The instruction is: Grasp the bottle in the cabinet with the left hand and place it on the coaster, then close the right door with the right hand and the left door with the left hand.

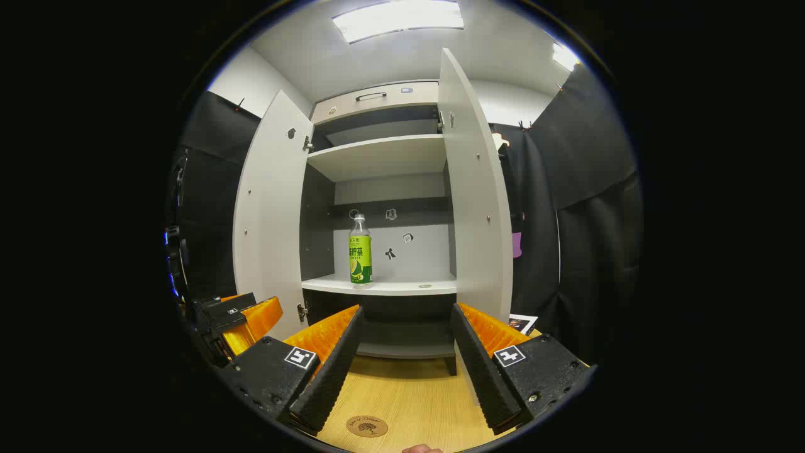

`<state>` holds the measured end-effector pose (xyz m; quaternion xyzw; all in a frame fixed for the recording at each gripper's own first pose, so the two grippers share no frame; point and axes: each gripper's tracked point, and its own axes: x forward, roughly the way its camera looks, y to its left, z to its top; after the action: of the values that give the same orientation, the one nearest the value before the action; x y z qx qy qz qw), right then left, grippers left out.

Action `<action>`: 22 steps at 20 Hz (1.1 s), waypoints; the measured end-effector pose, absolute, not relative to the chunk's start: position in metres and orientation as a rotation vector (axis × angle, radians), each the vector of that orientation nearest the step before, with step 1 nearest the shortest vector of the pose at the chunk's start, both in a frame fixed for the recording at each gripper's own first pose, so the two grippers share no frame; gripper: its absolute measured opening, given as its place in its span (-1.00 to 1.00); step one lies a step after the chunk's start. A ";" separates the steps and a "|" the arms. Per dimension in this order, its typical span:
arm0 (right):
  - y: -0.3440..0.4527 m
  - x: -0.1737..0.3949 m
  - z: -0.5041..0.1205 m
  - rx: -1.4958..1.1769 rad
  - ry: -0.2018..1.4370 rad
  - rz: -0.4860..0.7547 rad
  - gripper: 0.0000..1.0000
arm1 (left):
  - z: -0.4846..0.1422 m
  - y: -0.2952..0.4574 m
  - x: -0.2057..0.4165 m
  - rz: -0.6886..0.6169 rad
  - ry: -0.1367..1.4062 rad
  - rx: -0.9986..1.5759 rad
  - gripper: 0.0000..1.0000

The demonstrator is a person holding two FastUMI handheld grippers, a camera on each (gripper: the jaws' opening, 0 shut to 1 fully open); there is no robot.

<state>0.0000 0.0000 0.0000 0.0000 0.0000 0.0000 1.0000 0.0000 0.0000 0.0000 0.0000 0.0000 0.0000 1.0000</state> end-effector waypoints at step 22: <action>0.001 -0.001 0.004 -0.004 -0.007 0.002 0.66 | 0.003 0.011 0.005 -0.006 0.016 -0.045 0.89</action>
<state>-0.0014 0.0007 0.0038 -0.0022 -0.0035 0.0012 1.0000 0.0054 0.0114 0.0035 -0.0227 0.0081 -0.0031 0.9997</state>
